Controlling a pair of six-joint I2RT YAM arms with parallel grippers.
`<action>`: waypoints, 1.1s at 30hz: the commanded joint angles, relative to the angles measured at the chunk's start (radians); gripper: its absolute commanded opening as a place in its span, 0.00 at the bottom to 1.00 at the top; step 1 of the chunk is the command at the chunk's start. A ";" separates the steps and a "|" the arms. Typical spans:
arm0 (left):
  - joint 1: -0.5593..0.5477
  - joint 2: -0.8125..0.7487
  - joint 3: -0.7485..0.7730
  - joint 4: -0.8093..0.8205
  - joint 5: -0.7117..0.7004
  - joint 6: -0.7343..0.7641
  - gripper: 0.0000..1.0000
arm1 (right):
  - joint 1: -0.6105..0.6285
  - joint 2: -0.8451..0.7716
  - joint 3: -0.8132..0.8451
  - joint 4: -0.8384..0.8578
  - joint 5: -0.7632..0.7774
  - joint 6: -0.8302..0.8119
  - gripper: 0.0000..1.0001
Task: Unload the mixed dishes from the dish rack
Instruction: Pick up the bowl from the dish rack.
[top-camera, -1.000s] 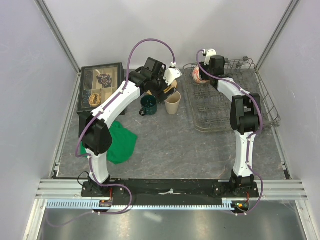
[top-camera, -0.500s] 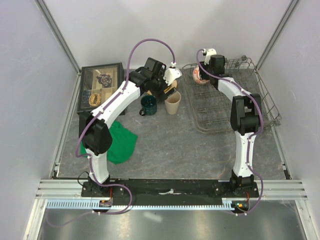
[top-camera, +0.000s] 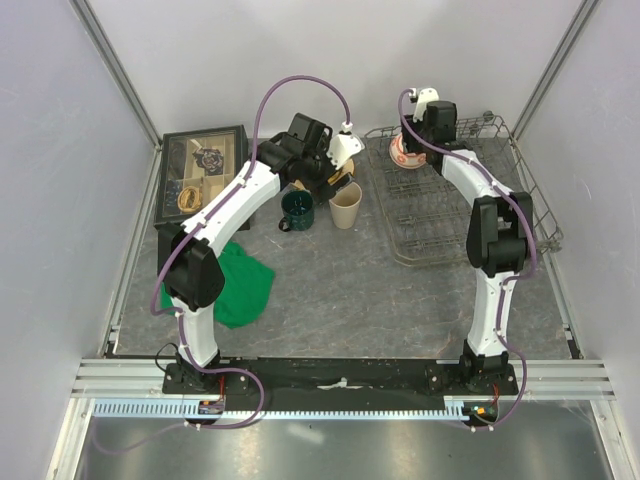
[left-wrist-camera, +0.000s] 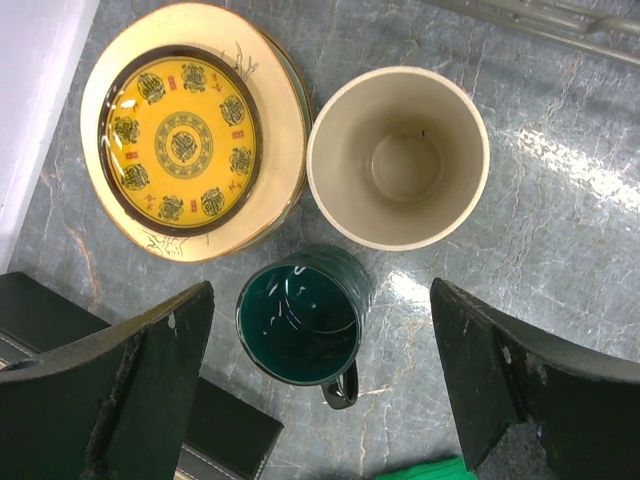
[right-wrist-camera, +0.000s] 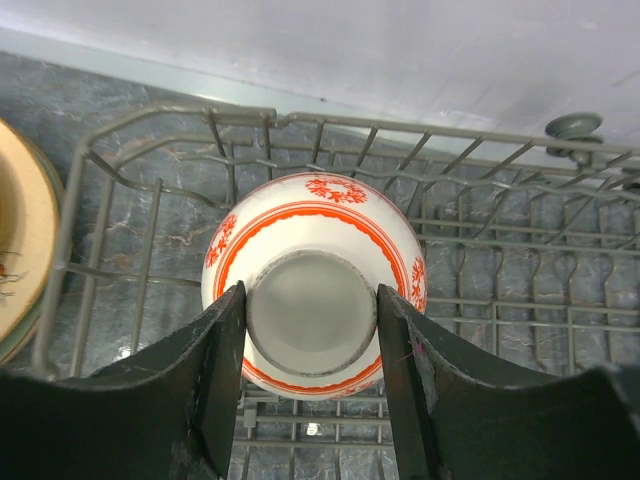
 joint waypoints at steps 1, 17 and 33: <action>-0.001 -0.043 0.053 0.035 0.038 -0.036 0.95 | -0.009 -0.105 0.001 0.042 -0.024 0.010 0.00; -0.001 0.074 0.197 0.035 0.185 -0.139 0.95 | -0.111 -0.179 -0.110 -0.031 -0.289 0.197 0.00; 0.004 0.172 0.307 0.091 0.366 -0.272 0.96 | -0.240 -0.199 -0.118 -0.004 -0.611 0.456 0.00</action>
